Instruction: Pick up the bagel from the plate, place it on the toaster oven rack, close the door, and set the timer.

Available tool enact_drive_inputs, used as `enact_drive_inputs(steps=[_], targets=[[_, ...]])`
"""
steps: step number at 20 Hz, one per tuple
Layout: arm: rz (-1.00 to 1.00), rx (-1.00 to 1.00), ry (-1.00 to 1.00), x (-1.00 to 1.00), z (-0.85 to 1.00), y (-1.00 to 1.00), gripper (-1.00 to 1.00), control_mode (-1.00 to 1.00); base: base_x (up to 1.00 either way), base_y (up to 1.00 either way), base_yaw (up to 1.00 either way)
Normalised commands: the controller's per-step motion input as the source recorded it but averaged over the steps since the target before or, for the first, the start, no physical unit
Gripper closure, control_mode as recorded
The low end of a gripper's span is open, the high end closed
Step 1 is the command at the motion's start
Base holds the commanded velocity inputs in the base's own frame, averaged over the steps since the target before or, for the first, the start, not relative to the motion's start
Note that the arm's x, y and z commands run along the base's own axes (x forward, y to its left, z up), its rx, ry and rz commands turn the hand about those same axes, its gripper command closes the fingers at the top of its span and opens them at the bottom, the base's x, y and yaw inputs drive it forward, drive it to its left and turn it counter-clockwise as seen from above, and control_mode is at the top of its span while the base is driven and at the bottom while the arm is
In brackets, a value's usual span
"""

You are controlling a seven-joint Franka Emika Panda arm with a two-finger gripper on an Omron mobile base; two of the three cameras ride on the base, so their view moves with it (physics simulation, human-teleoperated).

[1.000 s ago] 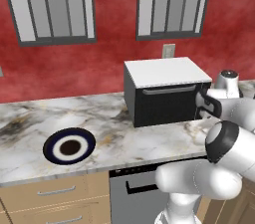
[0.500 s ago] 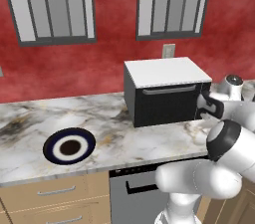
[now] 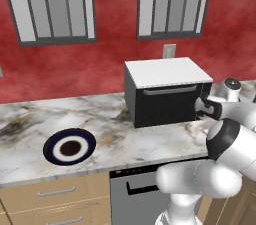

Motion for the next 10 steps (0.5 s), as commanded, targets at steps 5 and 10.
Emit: enact_drive_inputs(steps=[5, 10], targets=[[0.0, 0.0, 0.0, 0.2, 0.0, 0.0, -1.0, -1.0, 0.0, 0.0, 0.0], [0.0, 0.0, -0.06, 0.02, 0.0, 0.0, -1.0, -1.0, 0.0, 0.0, 0.0]])
